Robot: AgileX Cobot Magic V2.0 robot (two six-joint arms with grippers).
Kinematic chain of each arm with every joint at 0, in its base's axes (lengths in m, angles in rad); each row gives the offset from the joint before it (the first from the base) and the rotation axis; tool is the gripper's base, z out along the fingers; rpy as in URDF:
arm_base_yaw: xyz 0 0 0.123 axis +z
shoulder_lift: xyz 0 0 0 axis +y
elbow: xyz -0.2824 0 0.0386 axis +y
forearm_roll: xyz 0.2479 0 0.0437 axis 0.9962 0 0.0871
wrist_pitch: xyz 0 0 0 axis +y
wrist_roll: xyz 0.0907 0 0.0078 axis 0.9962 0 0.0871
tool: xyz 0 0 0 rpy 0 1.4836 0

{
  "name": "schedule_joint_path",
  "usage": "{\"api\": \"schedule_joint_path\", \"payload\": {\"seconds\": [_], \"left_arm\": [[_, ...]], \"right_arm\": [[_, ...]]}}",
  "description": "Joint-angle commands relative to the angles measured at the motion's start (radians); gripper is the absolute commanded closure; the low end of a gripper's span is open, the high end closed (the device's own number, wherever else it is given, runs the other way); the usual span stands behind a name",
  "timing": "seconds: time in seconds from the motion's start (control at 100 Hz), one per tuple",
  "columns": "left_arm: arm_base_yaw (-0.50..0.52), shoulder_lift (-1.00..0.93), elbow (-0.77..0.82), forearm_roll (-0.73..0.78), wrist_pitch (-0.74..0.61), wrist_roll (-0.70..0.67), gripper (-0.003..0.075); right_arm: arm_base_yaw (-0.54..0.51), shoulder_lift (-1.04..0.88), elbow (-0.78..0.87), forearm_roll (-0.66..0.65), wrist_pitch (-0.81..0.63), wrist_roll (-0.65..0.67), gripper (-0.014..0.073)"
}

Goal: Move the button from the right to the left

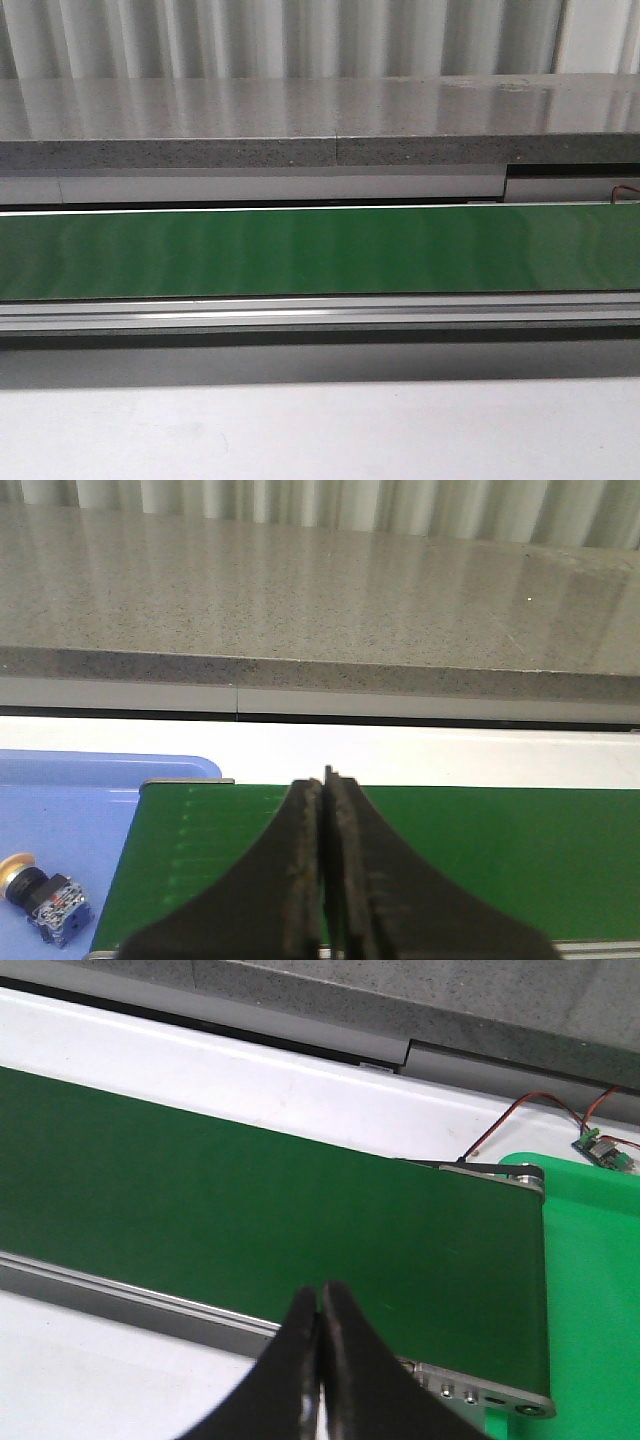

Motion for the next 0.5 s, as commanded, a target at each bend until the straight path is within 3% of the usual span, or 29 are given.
{"api": "schedule_joint_path", "payload": {"seconds": [0.0, 0.26, 0.49], "left_arm": [[-0.010, 0.010, -0.025, -0.010, -0.086, -0.008, 0.0740], [-0.010, 0.010, -0.022, -0.010, -0.139, -0.008, 0.0740], [-0.012, -0.007, 0.151, 0.100, -0.429, -0.008, 0.0740]], "right_arm": [[0.002, -0.004, -0.026, 0.026, -0.061, -0.007, 0.0653], [0.002, -0.004, -0.026, 0.026, -0.061, -0.007, 0.0653], [0.002, -0.004, -0.026, 0.026, -0.061, -0.007, 0.0653]]}}
